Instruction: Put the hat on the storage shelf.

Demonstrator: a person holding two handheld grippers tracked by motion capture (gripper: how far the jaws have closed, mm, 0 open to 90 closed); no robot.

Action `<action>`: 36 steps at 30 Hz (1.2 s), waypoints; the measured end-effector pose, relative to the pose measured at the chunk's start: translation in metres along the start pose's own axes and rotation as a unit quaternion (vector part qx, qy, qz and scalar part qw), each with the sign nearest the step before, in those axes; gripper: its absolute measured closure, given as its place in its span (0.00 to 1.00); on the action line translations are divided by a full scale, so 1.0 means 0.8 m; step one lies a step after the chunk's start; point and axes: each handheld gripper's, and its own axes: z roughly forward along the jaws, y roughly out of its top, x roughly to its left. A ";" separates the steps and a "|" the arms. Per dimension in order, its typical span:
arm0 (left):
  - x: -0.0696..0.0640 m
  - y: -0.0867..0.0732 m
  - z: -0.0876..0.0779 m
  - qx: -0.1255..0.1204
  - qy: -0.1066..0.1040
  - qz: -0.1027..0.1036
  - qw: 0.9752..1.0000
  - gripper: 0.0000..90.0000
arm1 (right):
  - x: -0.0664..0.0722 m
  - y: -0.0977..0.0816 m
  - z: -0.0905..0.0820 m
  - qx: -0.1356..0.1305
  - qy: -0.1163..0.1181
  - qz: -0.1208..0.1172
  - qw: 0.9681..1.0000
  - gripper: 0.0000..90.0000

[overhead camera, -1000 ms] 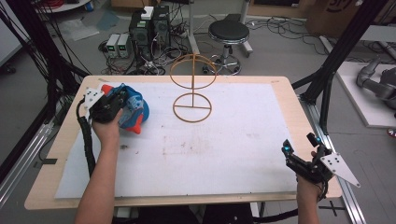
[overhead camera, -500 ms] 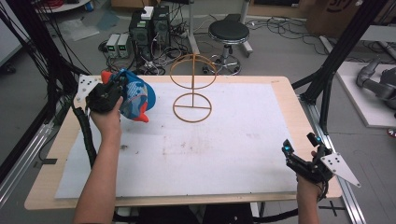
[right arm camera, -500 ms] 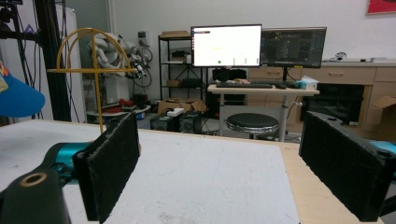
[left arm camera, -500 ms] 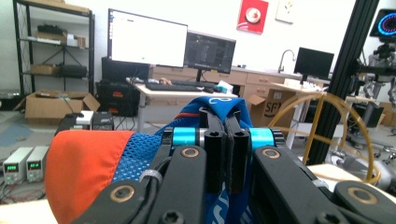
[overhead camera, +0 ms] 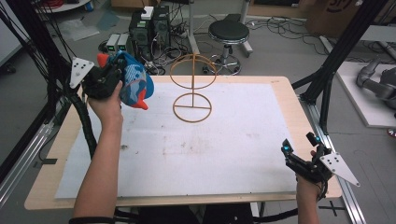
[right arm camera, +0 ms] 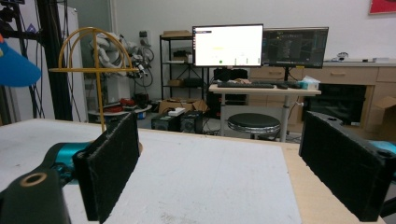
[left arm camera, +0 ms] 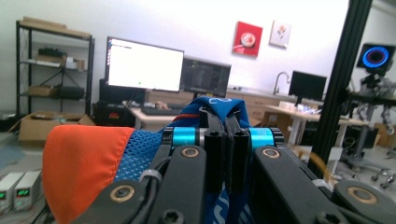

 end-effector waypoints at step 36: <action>-0.094 0.081 0.091 -0.056 -0.042 0.004 0.998 0.98 | -0.001 -0.002 -0.001 0.000 0.004 -0.001 1.000 0.14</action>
